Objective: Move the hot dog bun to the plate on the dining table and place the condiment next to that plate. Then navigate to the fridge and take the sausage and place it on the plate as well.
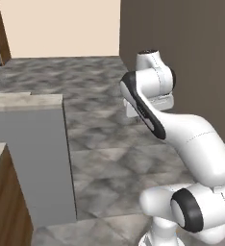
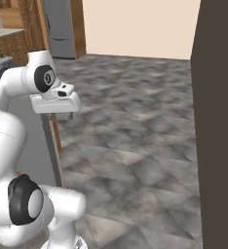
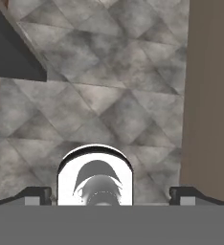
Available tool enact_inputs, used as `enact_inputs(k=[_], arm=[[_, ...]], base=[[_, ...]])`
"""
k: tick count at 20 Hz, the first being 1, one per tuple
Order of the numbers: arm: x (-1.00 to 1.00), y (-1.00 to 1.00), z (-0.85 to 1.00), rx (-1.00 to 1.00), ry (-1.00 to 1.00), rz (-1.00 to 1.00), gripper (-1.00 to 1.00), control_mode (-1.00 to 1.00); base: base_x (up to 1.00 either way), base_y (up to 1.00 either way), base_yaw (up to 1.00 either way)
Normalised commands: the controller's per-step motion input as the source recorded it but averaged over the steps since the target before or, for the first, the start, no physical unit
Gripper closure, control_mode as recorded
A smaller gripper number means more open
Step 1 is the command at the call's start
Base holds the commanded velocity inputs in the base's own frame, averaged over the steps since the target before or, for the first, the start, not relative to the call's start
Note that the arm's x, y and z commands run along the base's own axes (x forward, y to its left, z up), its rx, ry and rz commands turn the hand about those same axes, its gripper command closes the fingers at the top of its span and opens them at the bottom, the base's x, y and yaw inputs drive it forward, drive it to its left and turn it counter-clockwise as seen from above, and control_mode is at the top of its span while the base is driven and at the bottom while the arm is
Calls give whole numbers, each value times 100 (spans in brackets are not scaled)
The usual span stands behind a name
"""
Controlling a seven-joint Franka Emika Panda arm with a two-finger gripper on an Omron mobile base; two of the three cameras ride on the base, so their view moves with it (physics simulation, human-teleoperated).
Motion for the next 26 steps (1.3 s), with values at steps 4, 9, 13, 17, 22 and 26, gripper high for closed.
enact_inputs(k=[4,9,13,17,22,26], arm=[[0,0,0,0,0,0,-100,100],[0,0,0,0,0,0,-100,100],[0,0,0,0,0,0,-100,100],[0,0,0,0,0,0,-100,100],[0,0,0,0,0,0,-100,100],[0,0,0,0,0,0,-100,100]], base=[[100,-95,0],[100,-47,0],[100,-16,1],[100,-17,11],[100,-21,18],[100,-9,21]])
